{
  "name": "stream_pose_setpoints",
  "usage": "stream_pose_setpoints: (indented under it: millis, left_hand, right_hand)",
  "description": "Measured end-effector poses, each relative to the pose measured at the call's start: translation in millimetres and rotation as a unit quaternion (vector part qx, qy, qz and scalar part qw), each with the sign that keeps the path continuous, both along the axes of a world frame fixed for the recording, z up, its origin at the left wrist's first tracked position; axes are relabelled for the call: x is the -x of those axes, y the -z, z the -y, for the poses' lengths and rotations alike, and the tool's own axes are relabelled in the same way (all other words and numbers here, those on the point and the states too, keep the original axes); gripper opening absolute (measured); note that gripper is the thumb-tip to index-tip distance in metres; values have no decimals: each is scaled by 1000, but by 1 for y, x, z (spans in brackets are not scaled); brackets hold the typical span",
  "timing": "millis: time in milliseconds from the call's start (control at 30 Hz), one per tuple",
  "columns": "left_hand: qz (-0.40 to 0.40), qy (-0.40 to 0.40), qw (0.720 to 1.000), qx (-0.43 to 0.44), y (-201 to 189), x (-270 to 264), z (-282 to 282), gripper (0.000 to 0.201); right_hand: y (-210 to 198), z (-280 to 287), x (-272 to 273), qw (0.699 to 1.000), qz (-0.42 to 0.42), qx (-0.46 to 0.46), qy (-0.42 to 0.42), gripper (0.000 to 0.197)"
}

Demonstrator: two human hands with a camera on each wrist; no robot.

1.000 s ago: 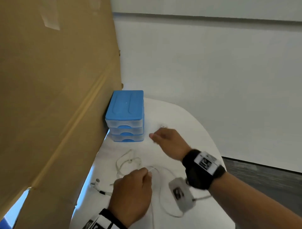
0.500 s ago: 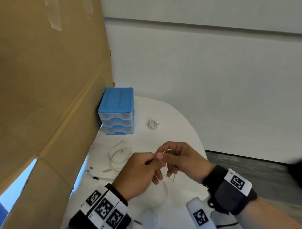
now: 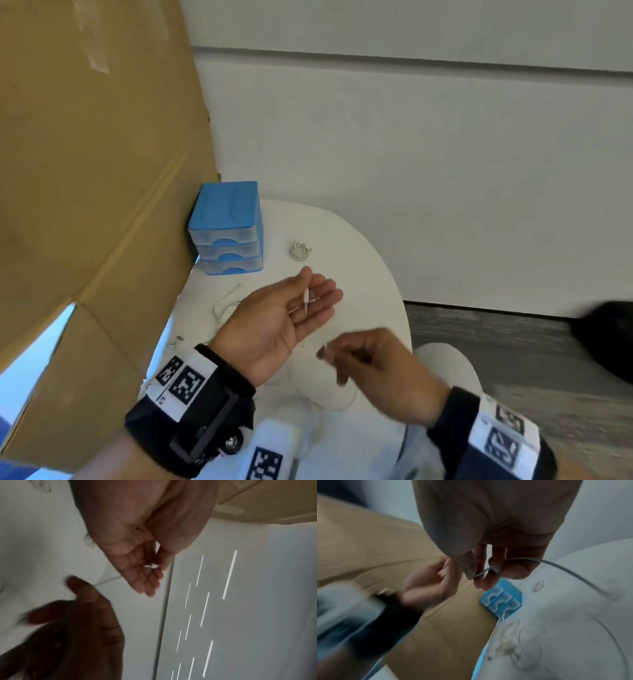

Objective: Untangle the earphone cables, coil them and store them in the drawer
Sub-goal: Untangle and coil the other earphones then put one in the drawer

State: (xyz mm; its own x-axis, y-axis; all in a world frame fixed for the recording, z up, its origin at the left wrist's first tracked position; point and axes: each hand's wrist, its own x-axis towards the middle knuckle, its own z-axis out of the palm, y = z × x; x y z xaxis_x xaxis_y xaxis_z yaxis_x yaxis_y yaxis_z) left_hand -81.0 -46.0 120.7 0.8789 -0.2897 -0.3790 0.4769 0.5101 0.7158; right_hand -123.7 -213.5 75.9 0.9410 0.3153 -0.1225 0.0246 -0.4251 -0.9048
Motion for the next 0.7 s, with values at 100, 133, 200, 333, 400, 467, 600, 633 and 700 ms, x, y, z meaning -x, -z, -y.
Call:
stream_pose_setpoints:
  millis: [100, 133, 200, 333, 400, 467, 600, 633, 700]
  left_hand:
    - [36, -42, 997, -51, 15, 1, 8, 21]
    - [55, -47, 993, -94, 23, 3, 11, 19]
    - [111, -46, 972, -201, 38, 10, 18, 16]
    - [178, 93, 934, -294, 50, 23, 24, 21]
    - [136, 121, 953, -244, 46, 26, 27, 25]
    - [68, 115, 975, -178, 40, 26, 29, 29]
    - [11, 108, 993, -54, 29, 24, 25, 25]
    - [5, 91, 995, -28, 26, 22, 23, 24]
    - [8, 51, 999, 7, 24, 17, 19, 25]
  right_hand:
    - [3, -5, 19, 999, -15, -14, -27, 22]
    - [2, -4, 22, 999, -15, -12, -32, 23]
    - [-6, -1, 24, 998, -4, -1, -55, 25]
    - [-23, 18, 13, 998, 51, 5, -41, 22]
    - [-23, 30, 2, 996, 94, 5, 3, 21]
    - [-18, 39, -10, 991, 107, -16, 80, 16]
    - [-4, 38, -23, 983, 69, -80, 148, 14]
    - [1, 36, -23, 987, 63, -66, 134, 19]
    - [10, 28, -17, 996, 52, -11, 71, 28]
